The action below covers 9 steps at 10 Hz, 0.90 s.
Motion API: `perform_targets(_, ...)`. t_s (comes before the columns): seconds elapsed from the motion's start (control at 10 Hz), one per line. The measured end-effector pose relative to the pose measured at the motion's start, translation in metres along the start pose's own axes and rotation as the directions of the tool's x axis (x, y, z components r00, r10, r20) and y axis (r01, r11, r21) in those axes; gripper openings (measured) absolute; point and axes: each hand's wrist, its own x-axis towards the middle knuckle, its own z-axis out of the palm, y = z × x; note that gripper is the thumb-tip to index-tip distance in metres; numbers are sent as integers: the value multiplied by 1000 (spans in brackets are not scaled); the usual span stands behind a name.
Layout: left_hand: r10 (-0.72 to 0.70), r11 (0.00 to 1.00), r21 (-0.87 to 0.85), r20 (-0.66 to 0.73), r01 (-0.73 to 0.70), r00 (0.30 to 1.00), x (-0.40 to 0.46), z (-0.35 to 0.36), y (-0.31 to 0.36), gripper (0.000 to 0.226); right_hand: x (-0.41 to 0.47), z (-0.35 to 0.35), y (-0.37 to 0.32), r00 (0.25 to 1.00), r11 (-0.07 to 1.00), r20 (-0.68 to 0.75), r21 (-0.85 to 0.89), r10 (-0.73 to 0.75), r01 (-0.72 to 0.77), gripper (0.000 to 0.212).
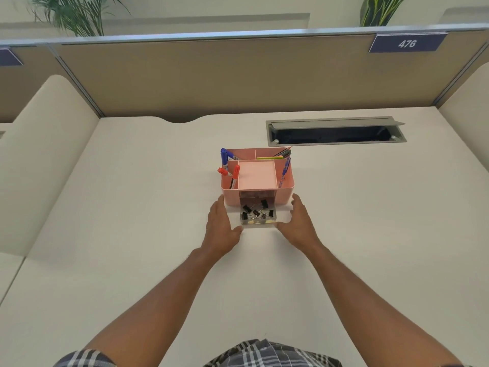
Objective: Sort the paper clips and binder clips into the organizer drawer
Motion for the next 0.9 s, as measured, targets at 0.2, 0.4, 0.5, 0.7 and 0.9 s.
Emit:
perform_targets(0.2, 17, 993, -114, 38, -13, 999, 21, 0, -6, 103, 21, -3, 0, 992, 993, 52, 40, -114, 112, 90)
perform_targets(0.4, 40, 971, -236, -6, -41, 999, 40, -3, 1, 88, 39, -1, -4, 996, 994, 1, 70, -85, 85, 84)
perform_targets(0.5, 38, 954, -292, -74, -58, 997, 50, -2, 8, 73, 48, 6, -6, 996, 994, -85, 104, -27, 36, 75)
perform_targets(0.7, -42, 961, -276, -184, -11, 982, 61, 11, 7, 58, 63, 18, 0, 977, 999, -206, -8, 44, -47, 57)
perform_targets(0.9, -111, 989, -123, -263, 81, 958, 37, 22, 4, 66, 44, 22, 6, 960, 996, -269, -25, 73, -83, 67)
